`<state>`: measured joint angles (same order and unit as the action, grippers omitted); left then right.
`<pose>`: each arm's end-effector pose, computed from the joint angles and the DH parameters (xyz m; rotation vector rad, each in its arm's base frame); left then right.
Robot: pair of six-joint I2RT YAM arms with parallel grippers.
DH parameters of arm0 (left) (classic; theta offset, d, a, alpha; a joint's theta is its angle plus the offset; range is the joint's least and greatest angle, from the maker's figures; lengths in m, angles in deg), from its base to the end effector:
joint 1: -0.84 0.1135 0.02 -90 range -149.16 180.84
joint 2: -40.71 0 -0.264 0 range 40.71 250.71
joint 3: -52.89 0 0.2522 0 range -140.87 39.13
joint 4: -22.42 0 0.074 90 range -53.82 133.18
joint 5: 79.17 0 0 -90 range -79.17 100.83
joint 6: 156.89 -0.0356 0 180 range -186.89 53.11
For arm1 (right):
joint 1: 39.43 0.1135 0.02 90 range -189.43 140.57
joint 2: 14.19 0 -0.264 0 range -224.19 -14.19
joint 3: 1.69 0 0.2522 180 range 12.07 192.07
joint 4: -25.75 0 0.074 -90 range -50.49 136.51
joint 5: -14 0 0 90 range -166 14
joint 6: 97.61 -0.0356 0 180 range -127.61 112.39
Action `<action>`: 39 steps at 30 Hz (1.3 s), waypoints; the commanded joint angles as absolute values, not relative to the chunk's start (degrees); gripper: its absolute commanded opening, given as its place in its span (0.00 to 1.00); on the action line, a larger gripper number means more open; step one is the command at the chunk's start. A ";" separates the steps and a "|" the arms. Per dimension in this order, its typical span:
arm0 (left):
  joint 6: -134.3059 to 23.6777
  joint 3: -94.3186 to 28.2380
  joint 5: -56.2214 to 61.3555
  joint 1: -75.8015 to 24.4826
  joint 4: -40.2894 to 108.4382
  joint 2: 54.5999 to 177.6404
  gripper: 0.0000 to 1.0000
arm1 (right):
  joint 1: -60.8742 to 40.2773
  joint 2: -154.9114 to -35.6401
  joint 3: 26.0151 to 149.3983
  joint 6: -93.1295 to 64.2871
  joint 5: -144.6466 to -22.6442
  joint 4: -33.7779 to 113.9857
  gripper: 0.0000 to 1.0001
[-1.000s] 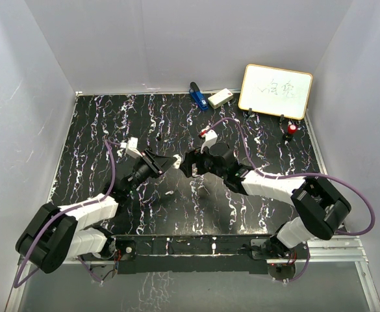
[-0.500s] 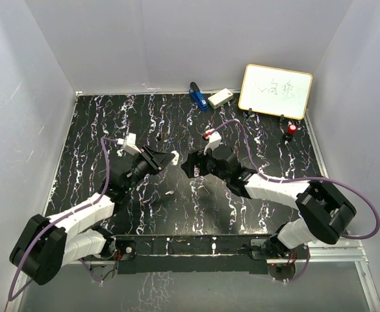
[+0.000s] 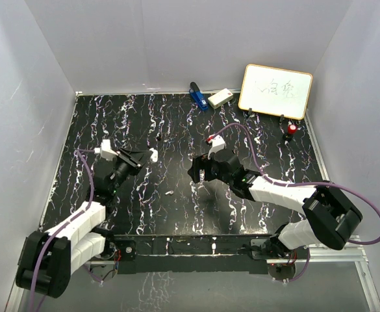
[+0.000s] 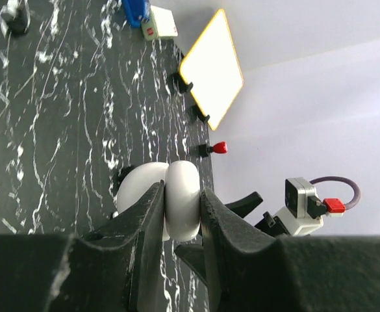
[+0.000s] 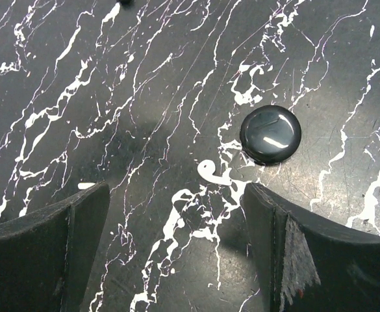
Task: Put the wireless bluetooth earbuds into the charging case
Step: Pick up the earbud from the center of the board.
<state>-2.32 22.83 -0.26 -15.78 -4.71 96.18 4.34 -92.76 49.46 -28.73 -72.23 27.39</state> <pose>0.1964 -0.0658 0.2260 -0.5282 1.6008 -1.2484 0.2091 0.1970 0.2029 -0.3790 2.1033 0.6151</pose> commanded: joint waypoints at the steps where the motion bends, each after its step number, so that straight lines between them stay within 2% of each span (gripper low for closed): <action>1: 7.30 27.02 -9.77 -12.90 -20.95 99.73 0.00 | 4.57 -91.14 50.45 -28.77 -73.68 27.20 0.82; 6: 13.49 30.83 -13.64 -11.99 -39.91 107.28 0.00 | 4.68 -90.81 49.83 -28.87 -74.76 27.72 0.81; 12: 15.90 34.36 -14.74 -11.63 -49.25 110.01 0.00 | 4.86 -89.49 48.98 -28.63 -75.35 28.84 0.80; 21: 15.18 38.68 -5.33 -11.39 -28.72 94.81 0.00 | 5.74 -89.36 49.12 -28.03 -74.89 31.09 0.78; 28: 15.63 36.85 -1.08 -11.20 -11.63 84.29 0.00 | 8.72 -92.32 52.08 -26.39 -73.22 33.66 0.75; 31: 17.84 37.15 -1.51 -11.15 -14.26 86.86 0.00 | 10.83 -94.90 54.08 -26.27 -73.19 33.73 0.73; 39: 24.68 37.81 -7.78 -10.99 -40.77 106.96 0.00 | 14.89 -102.10 57.08 -28.40 -72.53 30.69 0.66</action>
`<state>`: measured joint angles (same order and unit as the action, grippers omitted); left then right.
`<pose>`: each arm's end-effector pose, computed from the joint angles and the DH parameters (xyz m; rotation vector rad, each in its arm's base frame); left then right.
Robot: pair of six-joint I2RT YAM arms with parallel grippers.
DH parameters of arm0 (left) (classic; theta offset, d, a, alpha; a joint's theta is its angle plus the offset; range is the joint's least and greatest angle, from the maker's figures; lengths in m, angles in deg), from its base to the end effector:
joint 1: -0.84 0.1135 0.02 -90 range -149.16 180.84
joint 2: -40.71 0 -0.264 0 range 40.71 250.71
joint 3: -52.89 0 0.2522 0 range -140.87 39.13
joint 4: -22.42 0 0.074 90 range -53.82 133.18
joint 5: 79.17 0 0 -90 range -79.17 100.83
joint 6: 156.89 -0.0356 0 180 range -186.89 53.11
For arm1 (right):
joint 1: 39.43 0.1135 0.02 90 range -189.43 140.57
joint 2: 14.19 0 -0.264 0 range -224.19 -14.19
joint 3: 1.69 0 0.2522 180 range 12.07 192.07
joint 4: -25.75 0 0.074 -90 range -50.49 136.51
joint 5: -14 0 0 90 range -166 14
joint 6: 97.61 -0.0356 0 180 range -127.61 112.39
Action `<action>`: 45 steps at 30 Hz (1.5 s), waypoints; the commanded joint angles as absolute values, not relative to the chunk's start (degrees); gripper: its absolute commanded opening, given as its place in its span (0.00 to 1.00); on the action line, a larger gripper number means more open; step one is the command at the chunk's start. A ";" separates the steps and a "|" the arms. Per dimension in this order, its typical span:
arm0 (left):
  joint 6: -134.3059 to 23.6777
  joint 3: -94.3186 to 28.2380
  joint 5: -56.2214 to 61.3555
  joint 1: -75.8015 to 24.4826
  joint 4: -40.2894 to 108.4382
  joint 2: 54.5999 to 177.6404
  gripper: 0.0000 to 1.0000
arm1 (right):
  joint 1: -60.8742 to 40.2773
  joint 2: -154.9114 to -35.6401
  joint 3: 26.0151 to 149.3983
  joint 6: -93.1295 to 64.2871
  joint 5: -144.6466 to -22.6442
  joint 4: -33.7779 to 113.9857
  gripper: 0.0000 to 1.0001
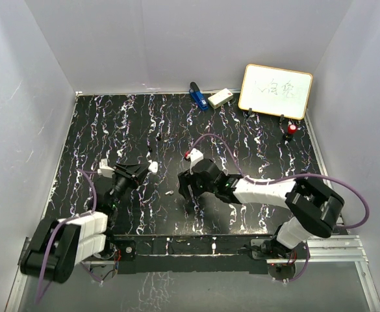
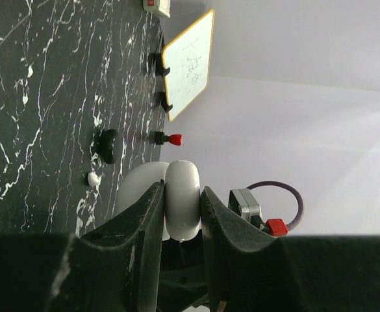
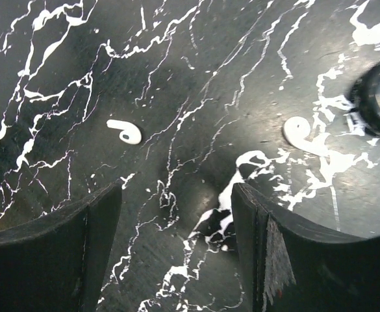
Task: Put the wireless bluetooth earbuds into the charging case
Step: Pick up the earbud from the center of the board.
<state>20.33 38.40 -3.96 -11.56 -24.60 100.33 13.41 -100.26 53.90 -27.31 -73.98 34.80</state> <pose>0.1668 -0.0460 0.1661 -0.8773 1.5338 -1.5294 0.1845 0.2413 0.1792 -0.6485 2.2476 0.6190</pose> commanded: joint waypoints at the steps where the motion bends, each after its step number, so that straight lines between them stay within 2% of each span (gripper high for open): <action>1: 25.42 37.67 -8.35 -10.98 -42.99 108.82 0.00 | 15.04 -102.75 57.45 -28.62 -72.31 30.42 0.65; 6: 27.28 37.72 -9.86 -10.83 -48.60 112.71 0.00 | 16.35 -105.45 58.94 -28.90 -72.26 28.99 0.59; 13: 25.08 37.31 -9.74 -10.73 -39.09 105.89 0.00 | 17.80 -108.45 60.70 -29.41 -72.54 27.65 0.53; 19: 24.35 37.52 -9.47 -10.64 -35.30 102.11 0.00 | 19.16 -111.75 62.76 -29.58 -72.01 27.73 0.51; 45: 25.30 38.49 -10.18 -10.50 -39.45 106.39 0.00 | 20.25 -117.18 64.29 -30.02 -68.91 28.46 0.37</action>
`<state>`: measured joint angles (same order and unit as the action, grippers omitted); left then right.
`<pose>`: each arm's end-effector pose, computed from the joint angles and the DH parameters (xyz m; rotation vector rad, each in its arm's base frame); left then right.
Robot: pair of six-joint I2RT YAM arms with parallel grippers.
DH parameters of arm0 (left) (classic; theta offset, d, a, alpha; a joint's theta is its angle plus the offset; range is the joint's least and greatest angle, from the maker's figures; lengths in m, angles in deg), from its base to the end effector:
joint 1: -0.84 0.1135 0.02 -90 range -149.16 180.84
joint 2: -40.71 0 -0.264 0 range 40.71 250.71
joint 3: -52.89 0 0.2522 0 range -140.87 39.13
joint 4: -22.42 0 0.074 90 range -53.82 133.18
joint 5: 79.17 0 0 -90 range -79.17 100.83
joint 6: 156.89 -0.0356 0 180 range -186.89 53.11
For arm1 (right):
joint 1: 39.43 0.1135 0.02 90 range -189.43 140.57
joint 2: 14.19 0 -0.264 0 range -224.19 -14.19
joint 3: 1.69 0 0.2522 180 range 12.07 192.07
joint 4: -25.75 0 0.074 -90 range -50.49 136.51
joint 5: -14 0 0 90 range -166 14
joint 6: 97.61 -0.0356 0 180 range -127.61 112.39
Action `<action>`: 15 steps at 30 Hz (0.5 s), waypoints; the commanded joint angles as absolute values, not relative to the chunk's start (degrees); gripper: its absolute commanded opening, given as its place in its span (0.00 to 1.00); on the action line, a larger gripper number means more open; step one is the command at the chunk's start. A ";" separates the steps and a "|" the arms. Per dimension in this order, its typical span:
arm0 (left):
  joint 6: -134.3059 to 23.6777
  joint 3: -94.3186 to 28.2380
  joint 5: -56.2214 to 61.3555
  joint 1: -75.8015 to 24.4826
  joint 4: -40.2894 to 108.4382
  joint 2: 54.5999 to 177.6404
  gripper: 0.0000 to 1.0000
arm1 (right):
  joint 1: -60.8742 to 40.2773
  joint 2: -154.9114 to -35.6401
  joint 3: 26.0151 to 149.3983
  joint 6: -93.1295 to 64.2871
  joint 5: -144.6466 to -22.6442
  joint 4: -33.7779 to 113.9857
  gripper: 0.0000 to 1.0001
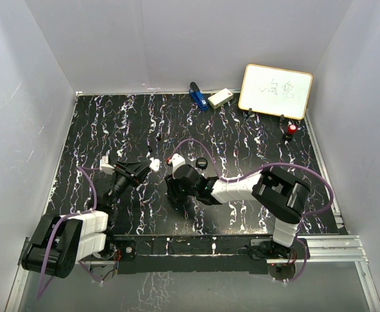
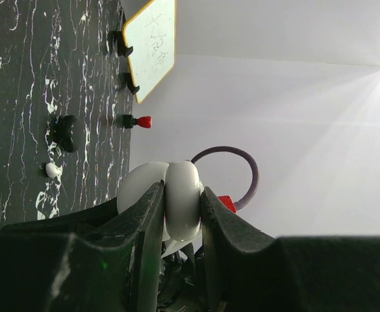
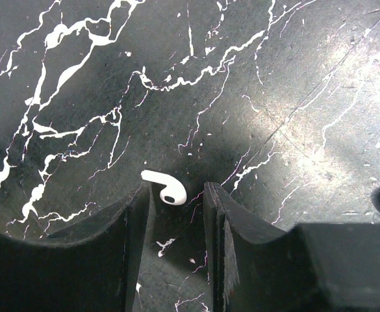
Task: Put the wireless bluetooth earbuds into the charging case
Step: Pick up the earbud from the center of the board.
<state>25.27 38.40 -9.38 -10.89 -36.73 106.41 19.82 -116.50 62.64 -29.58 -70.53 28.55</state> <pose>0.1696 -0.0478 0.1724 -0.8124 1.4875 -1.6848 0.1859 0.3059 0.1447 -0.7051 2.2519 0.6178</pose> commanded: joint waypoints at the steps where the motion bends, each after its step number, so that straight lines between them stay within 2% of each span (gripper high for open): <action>1: 25.30 38.51 -10.18 -10.49 -39.41 106.38 0.00 | 20.32 -117.09 64.14 -29.99 -68.78 28.51 0.37; 7: 25.26 38.68 -10.18 -10.48 -39.64 106.78 0.00 | 20.50 -117.78 64.47 -29.42 -68.19 29.19 0.32; 15: 25.30 38.95 -10.18 -10.40 -39.70 106.90 0.00 | 21.08 -118.45 64.86 -29.18 -67.18 30.09 0.19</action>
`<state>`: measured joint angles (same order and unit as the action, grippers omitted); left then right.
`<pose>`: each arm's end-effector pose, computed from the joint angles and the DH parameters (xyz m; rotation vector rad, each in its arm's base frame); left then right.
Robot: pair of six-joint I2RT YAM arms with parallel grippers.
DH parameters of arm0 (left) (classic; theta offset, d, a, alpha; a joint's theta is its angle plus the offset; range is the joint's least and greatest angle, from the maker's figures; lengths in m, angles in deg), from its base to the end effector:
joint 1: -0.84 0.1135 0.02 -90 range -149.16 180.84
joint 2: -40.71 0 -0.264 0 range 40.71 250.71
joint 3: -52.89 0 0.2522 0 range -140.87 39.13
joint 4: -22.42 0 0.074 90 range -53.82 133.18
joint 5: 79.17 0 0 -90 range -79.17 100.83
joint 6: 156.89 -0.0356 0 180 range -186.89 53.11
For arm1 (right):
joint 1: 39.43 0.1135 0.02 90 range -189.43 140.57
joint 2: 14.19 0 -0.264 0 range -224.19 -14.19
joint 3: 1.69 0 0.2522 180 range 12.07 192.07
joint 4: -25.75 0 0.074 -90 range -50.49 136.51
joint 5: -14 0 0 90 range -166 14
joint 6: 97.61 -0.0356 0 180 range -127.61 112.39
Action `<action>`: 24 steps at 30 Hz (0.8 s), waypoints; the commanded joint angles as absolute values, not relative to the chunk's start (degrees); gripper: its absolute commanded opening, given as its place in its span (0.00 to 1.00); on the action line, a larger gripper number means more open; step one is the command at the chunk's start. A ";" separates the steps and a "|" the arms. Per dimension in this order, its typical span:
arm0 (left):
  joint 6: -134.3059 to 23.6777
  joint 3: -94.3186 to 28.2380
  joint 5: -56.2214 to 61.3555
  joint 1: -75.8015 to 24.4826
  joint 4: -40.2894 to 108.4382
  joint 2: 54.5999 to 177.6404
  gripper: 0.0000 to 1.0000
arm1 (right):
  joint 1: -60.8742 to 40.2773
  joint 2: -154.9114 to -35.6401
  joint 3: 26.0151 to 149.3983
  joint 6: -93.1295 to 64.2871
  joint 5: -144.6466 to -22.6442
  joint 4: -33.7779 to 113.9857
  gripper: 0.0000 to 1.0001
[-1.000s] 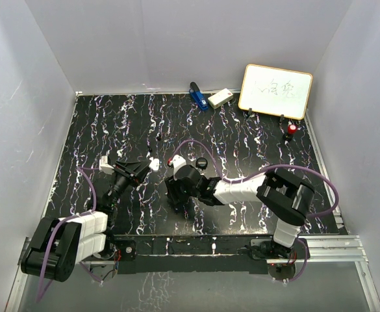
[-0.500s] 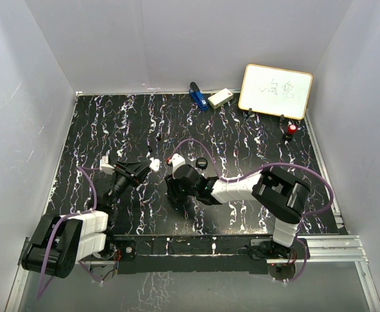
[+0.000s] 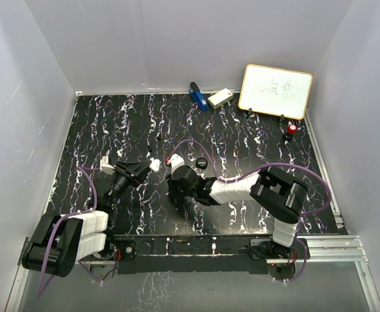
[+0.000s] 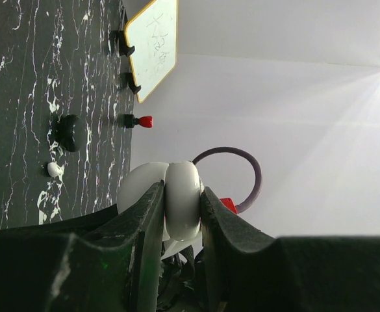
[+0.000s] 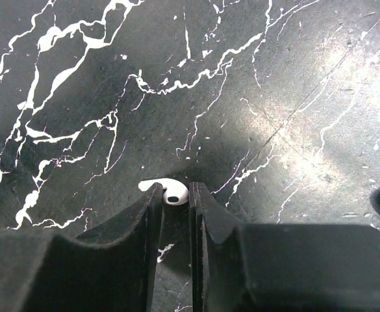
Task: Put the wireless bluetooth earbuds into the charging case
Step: Pick up the earbud from the center of the board.
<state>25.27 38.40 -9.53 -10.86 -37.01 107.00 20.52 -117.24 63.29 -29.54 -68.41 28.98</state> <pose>0.1701 -0.0479 0.1713 -0.8153 1.4934 -1.6842 0.1845 0.3095 0.1430 -0.7001 2.2490 0.5802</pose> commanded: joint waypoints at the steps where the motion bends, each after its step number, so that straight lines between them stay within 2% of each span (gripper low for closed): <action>1: 25.30 38.95 -10.25 -10.41 -39.68 106.97 0.00 | 21.12 -118.36 64.81 -29.12 -66.96 30.18 0.18; 9: 25.30 38.68 -10.62 -10.36 -39.85 107.70 0.00 | 21.22 -115.37 64.20 -25.93 -62.71 29.81 0.14; 15: 25.04 38.69 -10.77 -10.36 -39.67 107.99 0.00 | 21.22 -110.43 61.48 -19.39 -55.02 26.15 0.09; 24: 25.13 36.51 -12.96 -10.37 -39.44 109.43 0.00 | 21.13 -99.17 50.25 -0.35 -49.07 2.98 0.08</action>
<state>25.27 38.40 -10.73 -10.84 -37.05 109.16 21.17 -103.34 54.16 -12.12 -53.90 19.67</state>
